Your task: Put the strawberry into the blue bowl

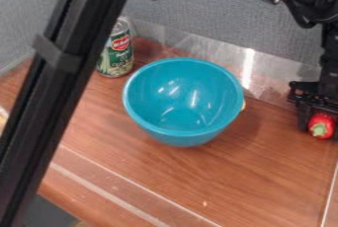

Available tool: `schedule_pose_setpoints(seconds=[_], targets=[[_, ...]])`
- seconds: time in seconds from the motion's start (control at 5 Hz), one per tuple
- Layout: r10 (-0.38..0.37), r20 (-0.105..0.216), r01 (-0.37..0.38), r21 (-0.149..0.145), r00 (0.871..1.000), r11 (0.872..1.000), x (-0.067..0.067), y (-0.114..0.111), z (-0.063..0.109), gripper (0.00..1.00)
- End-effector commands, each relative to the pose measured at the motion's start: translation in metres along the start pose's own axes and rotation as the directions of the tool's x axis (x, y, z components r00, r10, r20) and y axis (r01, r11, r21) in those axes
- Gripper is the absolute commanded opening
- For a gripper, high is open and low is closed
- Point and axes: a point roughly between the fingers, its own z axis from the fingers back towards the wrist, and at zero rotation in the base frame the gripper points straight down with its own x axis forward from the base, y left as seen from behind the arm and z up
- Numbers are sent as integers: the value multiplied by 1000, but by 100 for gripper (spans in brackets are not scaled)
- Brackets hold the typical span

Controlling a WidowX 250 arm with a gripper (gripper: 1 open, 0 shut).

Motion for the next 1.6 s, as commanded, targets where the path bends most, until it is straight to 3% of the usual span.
schedule_pose_setpoints(seconds=[0.0, 0.4, 0.6, 0.8, 1.0, 1.2, 1.4], targets=[[-17, 73, 19, -22, 997, 1000, 3, -4, 36, 0], [-37, 81, 39, -24, 996, 999, -2, -2, 48, 0], [-47, 100, 51, -35, 994, 998, -7, -3, 62, 0], [-52, 168, 62, -58, 984, 996, -19, 0, 98, 0], [-20, 259, 43, -82, 966, 996, -42, 17, 148, 0], [20, 335, 16, -104, 942, 994, -56, 35, 185, 0], [50, 340, -12, -115, 939, 993, -77, 48, 189, 0]])
